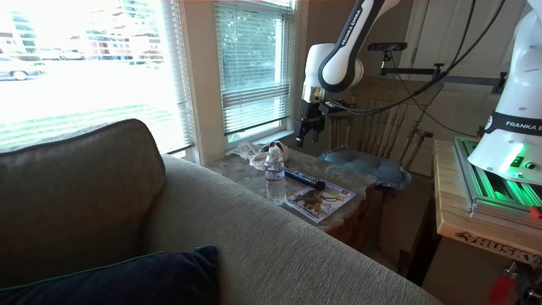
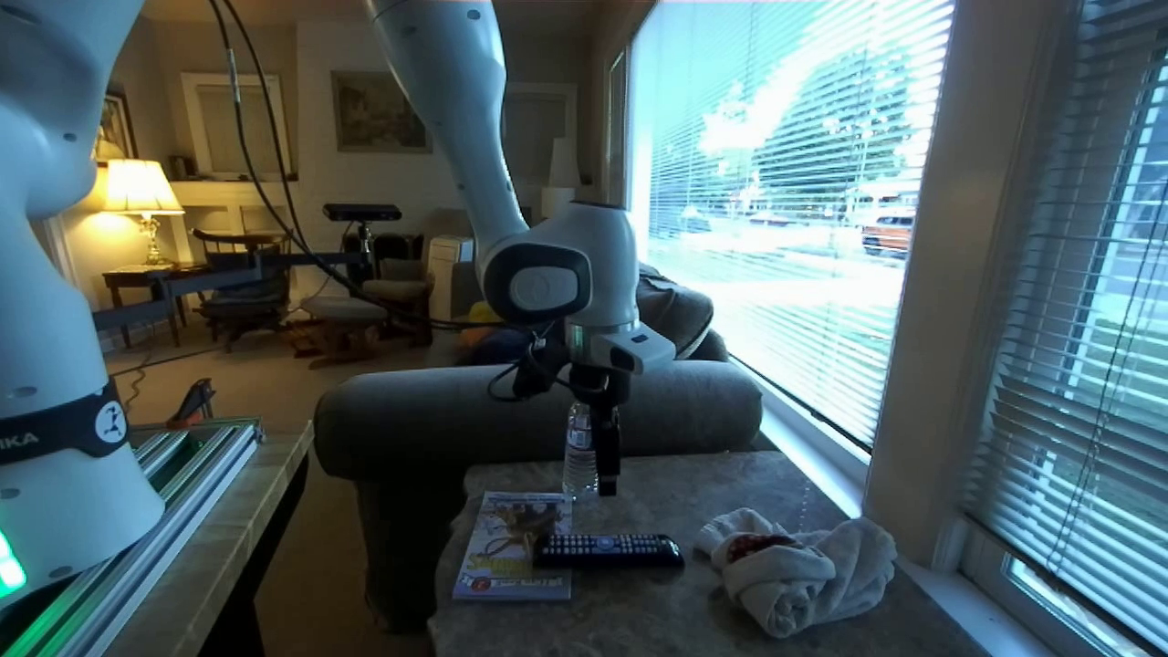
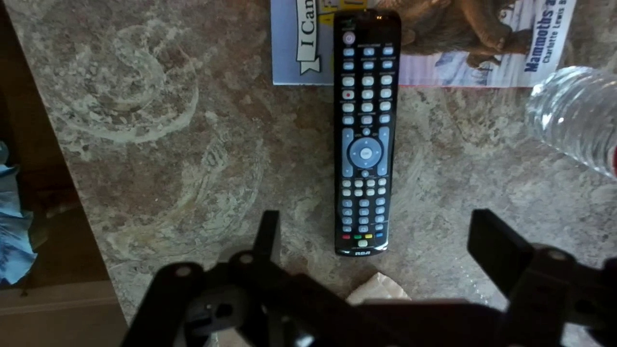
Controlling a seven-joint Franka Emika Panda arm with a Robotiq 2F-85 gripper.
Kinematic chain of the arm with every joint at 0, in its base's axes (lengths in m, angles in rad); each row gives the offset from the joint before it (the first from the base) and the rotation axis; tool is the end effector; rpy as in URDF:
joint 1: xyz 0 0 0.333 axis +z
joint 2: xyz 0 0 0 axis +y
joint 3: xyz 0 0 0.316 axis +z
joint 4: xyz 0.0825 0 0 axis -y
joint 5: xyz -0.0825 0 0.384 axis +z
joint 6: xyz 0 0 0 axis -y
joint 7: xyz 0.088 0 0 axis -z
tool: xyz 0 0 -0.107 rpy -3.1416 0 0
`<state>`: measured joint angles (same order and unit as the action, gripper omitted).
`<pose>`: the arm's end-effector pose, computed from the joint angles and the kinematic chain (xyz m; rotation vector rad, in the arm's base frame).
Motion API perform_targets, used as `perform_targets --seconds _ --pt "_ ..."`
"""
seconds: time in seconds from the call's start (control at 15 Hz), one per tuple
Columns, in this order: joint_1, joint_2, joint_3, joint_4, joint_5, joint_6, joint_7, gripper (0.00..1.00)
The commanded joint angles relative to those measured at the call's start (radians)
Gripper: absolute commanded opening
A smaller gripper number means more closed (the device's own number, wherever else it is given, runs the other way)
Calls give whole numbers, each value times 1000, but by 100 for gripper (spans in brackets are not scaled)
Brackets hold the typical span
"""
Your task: Turn the remote control to the left and press a button on the remote control.
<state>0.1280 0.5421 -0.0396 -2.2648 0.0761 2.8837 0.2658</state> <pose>0.5321 0.0415 0.1259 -3.1004 0.3798 -0.1191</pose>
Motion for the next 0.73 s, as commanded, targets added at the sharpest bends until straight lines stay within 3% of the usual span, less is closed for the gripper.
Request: perform_targets --seconds 0.0,0.67 --pt "-13 -80 0 -58 -17 -41 -55 100" --pt "-16 -74 -3 -39 -8 -49 -54 100"
